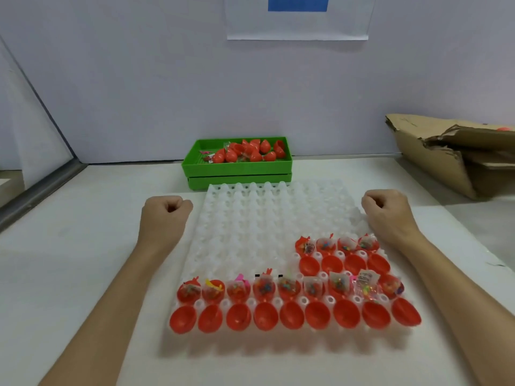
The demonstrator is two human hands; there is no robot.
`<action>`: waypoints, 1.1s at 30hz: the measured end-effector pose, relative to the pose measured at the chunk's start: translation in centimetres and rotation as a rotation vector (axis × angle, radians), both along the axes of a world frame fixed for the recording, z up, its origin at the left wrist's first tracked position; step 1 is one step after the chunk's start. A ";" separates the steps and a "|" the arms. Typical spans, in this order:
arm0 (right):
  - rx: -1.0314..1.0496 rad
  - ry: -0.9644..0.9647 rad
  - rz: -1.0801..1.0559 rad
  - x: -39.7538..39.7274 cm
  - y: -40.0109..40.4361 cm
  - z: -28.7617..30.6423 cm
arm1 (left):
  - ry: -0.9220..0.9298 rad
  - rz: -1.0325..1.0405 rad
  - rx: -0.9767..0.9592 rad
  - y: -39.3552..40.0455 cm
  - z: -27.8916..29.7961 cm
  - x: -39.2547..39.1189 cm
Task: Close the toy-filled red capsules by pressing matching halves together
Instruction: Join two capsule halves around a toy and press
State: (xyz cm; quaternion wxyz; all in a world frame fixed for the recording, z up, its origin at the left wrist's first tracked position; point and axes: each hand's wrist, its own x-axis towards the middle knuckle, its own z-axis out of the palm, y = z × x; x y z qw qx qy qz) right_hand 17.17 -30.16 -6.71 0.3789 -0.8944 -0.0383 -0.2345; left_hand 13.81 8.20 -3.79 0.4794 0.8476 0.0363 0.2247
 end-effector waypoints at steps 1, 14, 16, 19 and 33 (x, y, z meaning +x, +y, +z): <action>0.009 -0.002 0.000 0.0 0.0 0.0 | -0.009 -0.044 0.020 -0.4 0.7 -0.2; 0.056 0.022 0.002 -0.2 -0.1 0.0 | 0.284 -0.824 0.588 -11.6 5.2 -2.6; 0.051 0.030 -0.002 -0.3 -0.1 0.0 | 0.351 -0.843 0.649 -12.7 4.6 -2.1; 0.062 0.036 -0.013 -0.5 -0.1 0.0 | 0.406 -0.834 0.670 -12.9 4.5 -2.0; 0.137 0.022 -0.016 -1.4 -0.2 0.2 | 0.429 -0.757 0.734 -12.7 4.9 -3.1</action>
